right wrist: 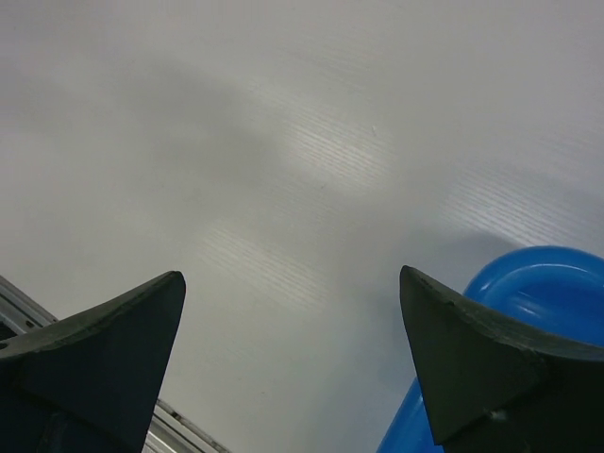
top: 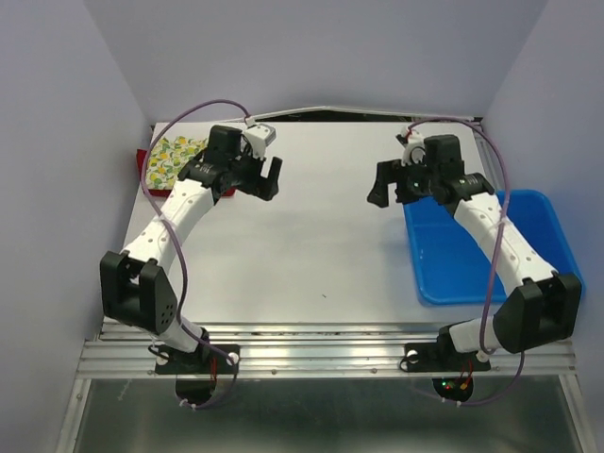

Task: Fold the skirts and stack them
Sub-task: Neatly place the folded skirt to the corner

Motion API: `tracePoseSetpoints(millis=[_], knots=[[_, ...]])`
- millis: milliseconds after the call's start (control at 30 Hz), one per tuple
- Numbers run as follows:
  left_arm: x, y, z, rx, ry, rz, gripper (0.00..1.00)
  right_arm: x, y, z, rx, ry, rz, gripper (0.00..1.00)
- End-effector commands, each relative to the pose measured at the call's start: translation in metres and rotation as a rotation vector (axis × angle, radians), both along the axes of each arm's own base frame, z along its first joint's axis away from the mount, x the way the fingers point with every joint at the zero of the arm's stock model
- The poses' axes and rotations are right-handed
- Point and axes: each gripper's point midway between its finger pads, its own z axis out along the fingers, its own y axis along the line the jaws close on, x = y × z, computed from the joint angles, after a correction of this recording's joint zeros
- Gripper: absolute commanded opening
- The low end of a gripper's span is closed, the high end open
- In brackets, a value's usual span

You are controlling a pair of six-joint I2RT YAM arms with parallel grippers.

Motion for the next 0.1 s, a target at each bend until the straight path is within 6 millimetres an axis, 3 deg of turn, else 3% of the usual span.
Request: tracePoseSetpoints(millis=[0,67], knots=[[0.0008,-0.0057,0.0329,-0.077,-0.093,0.028,0.99,-0.0061,0.0089,0.0188,0.052,-0.049,0.041,1.0],[0.0031,-0.003,0.0413,-0.063,-0.121,0.034,0.99,-0.0059,0.0091,0.022,0.052,-0.056,0.044,1.0]])
